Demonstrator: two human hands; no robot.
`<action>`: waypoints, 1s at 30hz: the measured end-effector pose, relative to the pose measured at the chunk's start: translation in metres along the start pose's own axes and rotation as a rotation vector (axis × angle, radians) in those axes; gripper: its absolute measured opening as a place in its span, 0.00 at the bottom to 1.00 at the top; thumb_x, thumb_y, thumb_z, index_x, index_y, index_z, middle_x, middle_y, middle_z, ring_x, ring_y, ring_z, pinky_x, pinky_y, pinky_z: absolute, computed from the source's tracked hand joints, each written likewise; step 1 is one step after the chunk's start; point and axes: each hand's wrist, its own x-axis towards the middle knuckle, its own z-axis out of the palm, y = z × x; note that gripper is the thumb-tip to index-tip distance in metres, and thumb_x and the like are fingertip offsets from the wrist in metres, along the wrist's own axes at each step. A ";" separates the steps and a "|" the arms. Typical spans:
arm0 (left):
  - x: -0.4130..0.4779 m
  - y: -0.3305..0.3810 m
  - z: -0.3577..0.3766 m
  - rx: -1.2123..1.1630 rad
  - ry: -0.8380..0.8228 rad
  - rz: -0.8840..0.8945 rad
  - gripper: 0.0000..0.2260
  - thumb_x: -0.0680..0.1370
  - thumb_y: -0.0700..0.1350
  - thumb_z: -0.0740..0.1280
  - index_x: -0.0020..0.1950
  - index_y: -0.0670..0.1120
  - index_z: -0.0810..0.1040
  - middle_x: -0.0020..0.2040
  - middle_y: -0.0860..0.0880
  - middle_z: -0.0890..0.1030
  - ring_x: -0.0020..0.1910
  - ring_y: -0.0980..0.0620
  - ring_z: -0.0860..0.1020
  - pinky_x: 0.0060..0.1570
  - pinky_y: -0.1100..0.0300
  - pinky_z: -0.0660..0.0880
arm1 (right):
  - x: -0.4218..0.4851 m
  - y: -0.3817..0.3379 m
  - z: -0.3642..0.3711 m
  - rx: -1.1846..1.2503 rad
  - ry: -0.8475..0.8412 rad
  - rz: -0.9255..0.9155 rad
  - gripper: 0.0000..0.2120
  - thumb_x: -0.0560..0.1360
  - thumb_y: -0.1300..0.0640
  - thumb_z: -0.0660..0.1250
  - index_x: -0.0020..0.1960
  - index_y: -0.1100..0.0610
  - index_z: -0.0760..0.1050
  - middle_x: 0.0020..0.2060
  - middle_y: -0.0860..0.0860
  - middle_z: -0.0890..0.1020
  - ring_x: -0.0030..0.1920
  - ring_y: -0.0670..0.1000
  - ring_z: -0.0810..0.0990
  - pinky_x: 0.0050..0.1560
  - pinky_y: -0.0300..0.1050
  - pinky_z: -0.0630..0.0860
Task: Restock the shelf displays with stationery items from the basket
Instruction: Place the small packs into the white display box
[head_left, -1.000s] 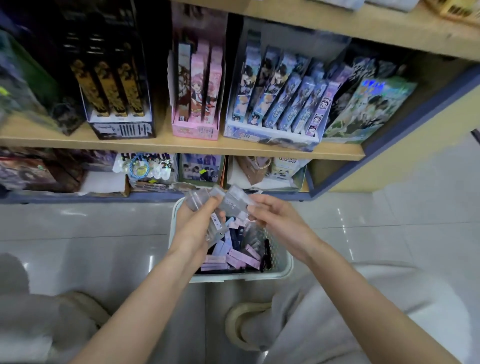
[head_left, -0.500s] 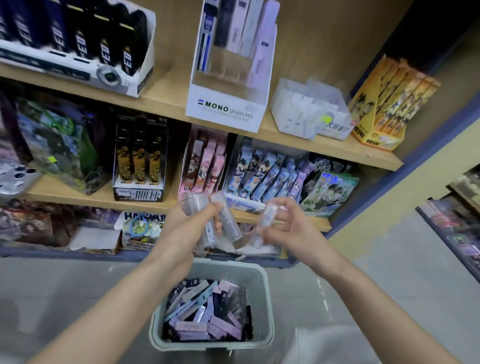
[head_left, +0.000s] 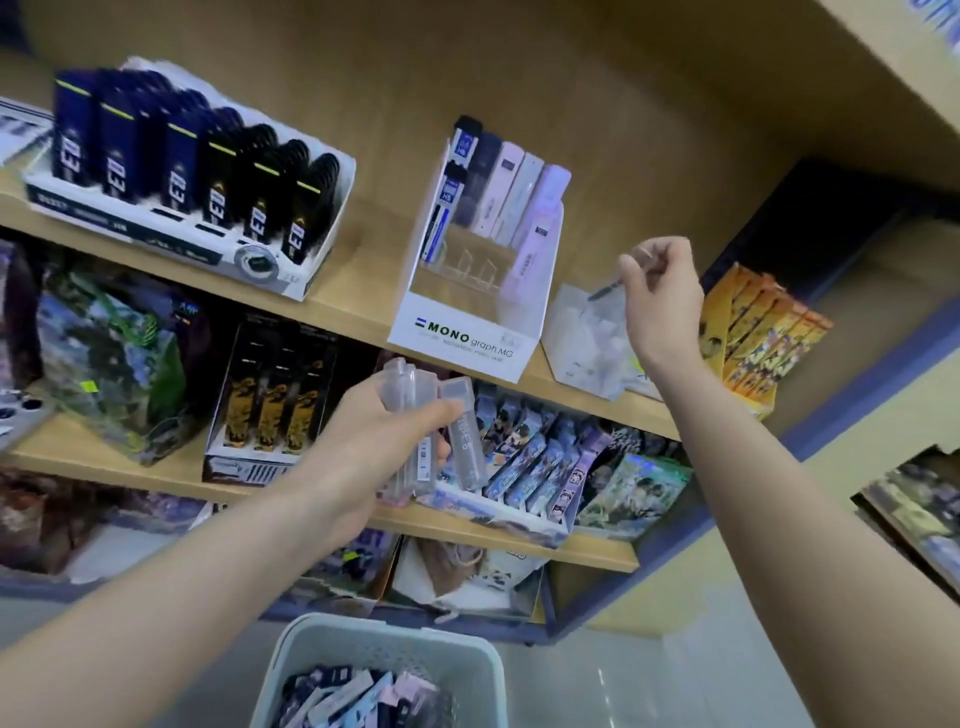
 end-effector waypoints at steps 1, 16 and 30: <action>0.001 -0.001 0.000 0.015 -0.005 -0.005 0.02 0.76 0.43 0.70 0.44 0.49 0.78 0.28 0.48 0.77 0.29 0.53 0.75 0.43 0.52 0.70 | 0.005 0.002 0.005 -0.017 -0.008 0.001 0.05 0.79 0.58 0.62 0.52 0.59 0.68 0.43 0.49 0.72 0.42 0.49 0.69 0.38 0.37 0.62; 0.021 -0.005 -0.004 0.034 0.014 -0.039 0.06 0.75 0.44 0.70 0.51 0.48 0.78 0.32 0.48 0.78 0.30 0.56 0.77 0.44 0.55 0.75 | 0.038 0.030 0.033 -0.191 -0.312 -0.025 0.10 0.71 0.64 0.72 0.52 0.59 0.78 0.41 0.50 0.78 0.39 0.47 0.74 0.44 0.40 0.76; 0.017 -0.008 -0.010 0.068 0.026 -0.042 0.03 0.75 0.43 0.70 0.47 0.49 0.78 0.27 0.49 0.77 0.27 0.57 0.77 0.38 0.57 0.73 | 0.059 0.027 0.029 -0.115 -0.414 0.038 0.03 0.73 0.67 0.69 0.45 0.61 0.78 0.34 0.52 0.79 0.26 0.37 0.76 0.37 0.27 0.74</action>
